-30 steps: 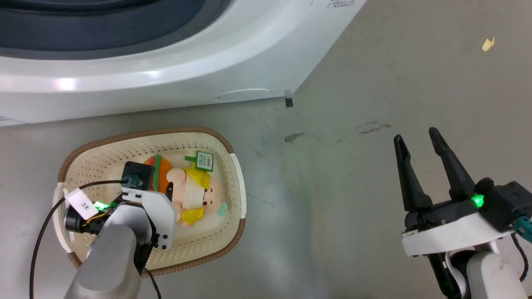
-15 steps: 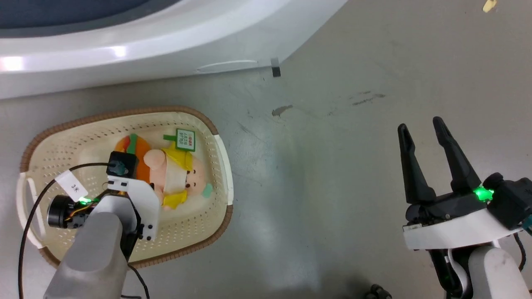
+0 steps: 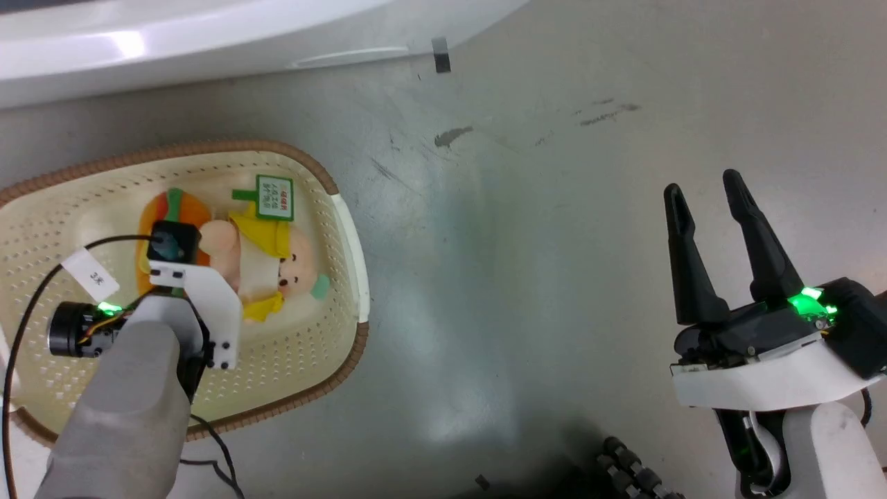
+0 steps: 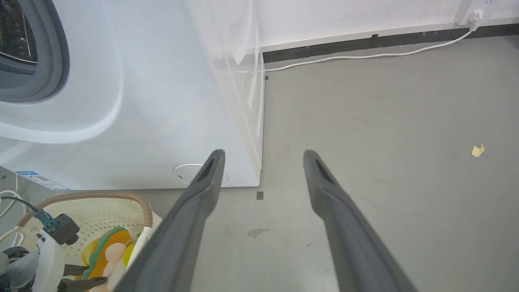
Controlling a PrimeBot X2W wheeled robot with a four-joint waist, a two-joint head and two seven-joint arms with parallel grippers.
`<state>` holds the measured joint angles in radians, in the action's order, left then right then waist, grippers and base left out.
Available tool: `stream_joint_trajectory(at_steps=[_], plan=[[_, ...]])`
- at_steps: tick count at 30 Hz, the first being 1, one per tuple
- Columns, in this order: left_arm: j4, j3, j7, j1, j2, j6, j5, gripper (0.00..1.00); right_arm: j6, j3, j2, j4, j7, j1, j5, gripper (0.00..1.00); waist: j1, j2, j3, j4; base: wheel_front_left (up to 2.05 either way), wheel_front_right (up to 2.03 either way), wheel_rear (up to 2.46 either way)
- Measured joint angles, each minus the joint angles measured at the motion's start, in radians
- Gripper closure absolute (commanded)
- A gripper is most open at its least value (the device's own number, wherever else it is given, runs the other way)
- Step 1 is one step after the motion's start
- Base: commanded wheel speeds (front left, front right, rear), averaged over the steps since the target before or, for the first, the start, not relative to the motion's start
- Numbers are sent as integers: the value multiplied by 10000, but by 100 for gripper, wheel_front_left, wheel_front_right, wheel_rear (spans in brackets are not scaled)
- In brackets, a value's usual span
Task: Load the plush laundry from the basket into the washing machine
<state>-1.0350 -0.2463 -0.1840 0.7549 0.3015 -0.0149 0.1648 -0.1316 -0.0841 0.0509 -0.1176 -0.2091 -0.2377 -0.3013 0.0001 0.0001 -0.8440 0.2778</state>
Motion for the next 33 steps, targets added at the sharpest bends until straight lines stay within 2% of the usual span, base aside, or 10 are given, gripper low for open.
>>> stream_joint_trajectory(at_steps=[2,3,4,5,15,18,23,27,28,33], plan=[[-186,-13,0,158,2,31,107,0,0,-12,0,-15,-54,-15,-69,0,-1,0,-175,54,0,0,0],[-297,-2,-6,248,0,29,196,30,0,-25,0,-19,-58,-29,-102,0,-1,0,-259,81,0,0,0],[-393,2,-40,310,6,17,267,84,0,-56,0,-17,-82,-47,-155,0,0,0,-340,113,0,0,0],[-483,-6,-44,367,19,-48,326,100,0,-98,0,0,-98,-97,-203,0,-1,0,-416,148,0,0,0],[-1559,-113,198,997,522,-146,840,100,0,-554,-2,102,-337,-840,-522,0,-2,0,-898,789,0,0,0],[-1785,-178,332,1024,500,-146,915,100,0,-495,-2,138,-391,-938,-516,0,-1,0,-799,861,0,0,0],[-2311,-313,867,881,8,-251,1206,100,0,-320,4,416,-481,-909,-228,0,-1,0,-169,756,0,0,0],[-2387,-571,1732,117,-633,-506,1212,100,0,-226,2,851,-483,-559,196,0,-1,0,991,455,0,0,0],[-2387,-571,1732,117,-633,-506,1212,100,0,-226,2,851,-483,-559,196,0,-1,0,991,455,0,0,0],[-2351,-1011,2917,-648,-1074,-823,1126,100,0,-199,0,1317,-481,227,842,0,-2,0,2662,-3,0,0,0]])
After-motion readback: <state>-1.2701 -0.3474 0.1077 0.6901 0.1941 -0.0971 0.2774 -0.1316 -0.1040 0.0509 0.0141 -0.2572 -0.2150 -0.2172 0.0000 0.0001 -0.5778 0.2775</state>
